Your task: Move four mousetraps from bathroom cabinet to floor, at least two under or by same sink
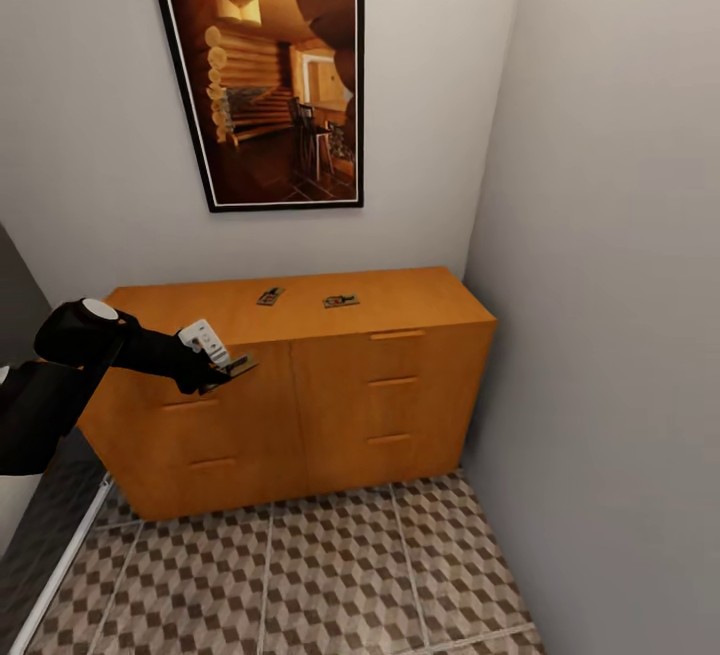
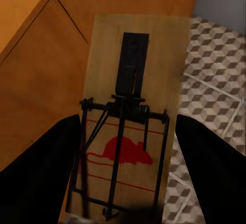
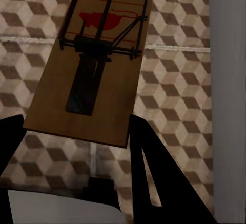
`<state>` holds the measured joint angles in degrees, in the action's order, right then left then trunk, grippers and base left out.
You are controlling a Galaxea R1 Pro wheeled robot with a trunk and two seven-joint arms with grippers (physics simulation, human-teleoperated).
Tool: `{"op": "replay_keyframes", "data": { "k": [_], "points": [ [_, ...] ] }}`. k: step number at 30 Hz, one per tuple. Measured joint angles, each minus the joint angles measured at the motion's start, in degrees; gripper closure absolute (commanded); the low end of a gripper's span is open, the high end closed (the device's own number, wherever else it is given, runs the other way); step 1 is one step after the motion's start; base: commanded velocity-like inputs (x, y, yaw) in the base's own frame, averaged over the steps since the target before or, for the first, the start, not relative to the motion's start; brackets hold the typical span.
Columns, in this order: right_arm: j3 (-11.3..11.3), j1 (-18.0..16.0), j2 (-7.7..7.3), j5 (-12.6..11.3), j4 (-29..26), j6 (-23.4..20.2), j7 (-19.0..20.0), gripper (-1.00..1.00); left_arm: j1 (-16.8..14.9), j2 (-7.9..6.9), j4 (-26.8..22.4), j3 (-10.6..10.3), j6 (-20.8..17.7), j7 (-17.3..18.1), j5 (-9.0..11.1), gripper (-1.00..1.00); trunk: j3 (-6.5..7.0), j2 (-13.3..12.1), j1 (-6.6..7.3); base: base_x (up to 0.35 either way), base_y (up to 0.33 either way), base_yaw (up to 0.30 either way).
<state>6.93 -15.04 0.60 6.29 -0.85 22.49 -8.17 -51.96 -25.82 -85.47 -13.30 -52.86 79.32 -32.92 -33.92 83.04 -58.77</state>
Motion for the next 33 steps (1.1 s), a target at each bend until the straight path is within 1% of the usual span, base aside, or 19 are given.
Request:
{"op": "replay_keyframes", "data": {
  "k": [11, 17, 21, 23, 26, 27, 29, 30, 31, 32, 33],
  "points": [
    [0.1, 0.0, 0.00, 0.0, 0.0, -0.2, 0.0, 1.00, 0.7, 0.01, 0.0, 0.0, 0.1, 0.0, 0.0, 1.00, 0.00, 0.0, 0.00, -0.340, -0.002, 0.000],
    [0.0, 0.0, 0.00, 0.0, 0.0, -0.2, 0.0, 1.00, 1.8, 0.01, 0.4, -0.1, 0.2, -0.1, -0.1, 1.00, 0.00, 0.0, 0.00, -0.341, 0.000, 0.000],
    [0.0, 0.0, 0.00, 0.0, 0.0, -0.2, 0.0, 1.00, 4.0, 0.08, 0.4, -0.1, 0.3, -0.3, -0.1, 1.00, 0.00, 0.0, 0.00, -0.341, 0.000, 0.000],
    [0.0, 0.0, 0.00, 0.0, 0.0, -0.2, 0.0, 1.00, 6.0, 0.13, 0.6, -0.2, 0.4, -0.4, -0.1, 1.00, 0.00, 0.0, 0.00, -0.334, 0.000, 0.000],
    [0.0, 0.0, 0.00, 0.0, -0.1, -0.1, 0.0, 1.00, 8.8, 0.44, 3.0, -0.2, 0.5, -0.9, -0.2, 1.00, 0.00, 0.0, 0.02, -0.177, 0.000, 0.000],
    [0.0, 0.0, 0.00, 0.0, -0.1, 0.0, 0.0, 1.00, 9.2, 0.56, 3.5, -0.2, 0.5, -1.2, -0.2, 1.00, 0.00, 0.0, 0.02, -0.081, 0.000, 0.000],
    [0.0, 0.0, 0.00, 0.0, -0.1, 0.0, 0.0, 1.00, 10.9, 1.28, 5.5, -0.2, 0.5, -3.0, -0.2, 1.00, -0.01, 0.0, 0.03, -0.042, 0.000, 0.000],
    [0.0, 0.0, 0.00, 0.0, -0.2, 0.0, 0.0, 1.00, 12.0, 1.75, 6.5, -0.2, 0.4, -4.6, -0.2, 1.00, 0.00, 0.0, 0.03, -0.021, 0.000, 0.000],
    [0.0, 0.0, 0.02, 0.0, -0.2, 0.1, 0.0, 1.00, 13.1, 2.21, 7.7, -0.2, 0.5, -6.8, -0.2, 1.00, 0.00, 0.0, 0.03, -0.017, 0.000, 0.000],
    [0.0, 0.0, 0.03, 0.0, -0.2, 0.1, 0.0, 1.00, 13.7, 2.42, 8.3, -0.3, 0.7, -8.1, -0.1, 1.00, 0.00, 0.0, 0.03, -0.011, 0.000, 0.000],
    [0.1, 0.0, 0.05, 0.1, -0.3, 0.1, 0.0, 1.00, 14.6, 2.85, 9.6, -0.2, 1.6, -10.9, 0.0, 1.00, 0.00, 0.0, 0.03, -0.009, 0.000, 0.000]
  ]
}}
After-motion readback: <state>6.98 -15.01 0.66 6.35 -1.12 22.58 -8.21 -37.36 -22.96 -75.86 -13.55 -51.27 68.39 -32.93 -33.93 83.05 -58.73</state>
